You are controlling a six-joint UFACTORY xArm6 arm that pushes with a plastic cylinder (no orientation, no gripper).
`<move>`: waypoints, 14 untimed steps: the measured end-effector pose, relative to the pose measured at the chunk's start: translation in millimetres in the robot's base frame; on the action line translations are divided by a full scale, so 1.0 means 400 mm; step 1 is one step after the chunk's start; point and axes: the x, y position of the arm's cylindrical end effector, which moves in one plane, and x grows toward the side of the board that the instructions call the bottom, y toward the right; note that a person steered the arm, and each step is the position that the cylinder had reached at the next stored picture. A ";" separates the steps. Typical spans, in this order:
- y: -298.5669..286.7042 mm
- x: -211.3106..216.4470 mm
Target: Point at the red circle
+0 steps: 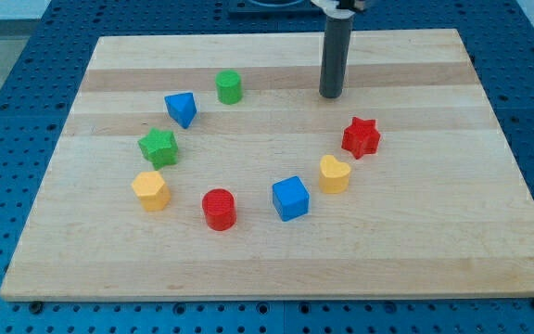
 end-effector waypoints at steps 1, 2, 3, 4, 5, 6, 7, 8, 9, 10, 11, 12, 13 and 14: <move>0.000 0.000; 0.066 0.000; 0.205 0.008; 0.273 0.129; 0.274 0.297; 0.195 0.484; 0.060 0.671; -0.065 0.717; -0.196 0.703; -0.221 0.694; -0.271 0.636; -0.287 0.605; -0.295 0.605; -0.305 0.605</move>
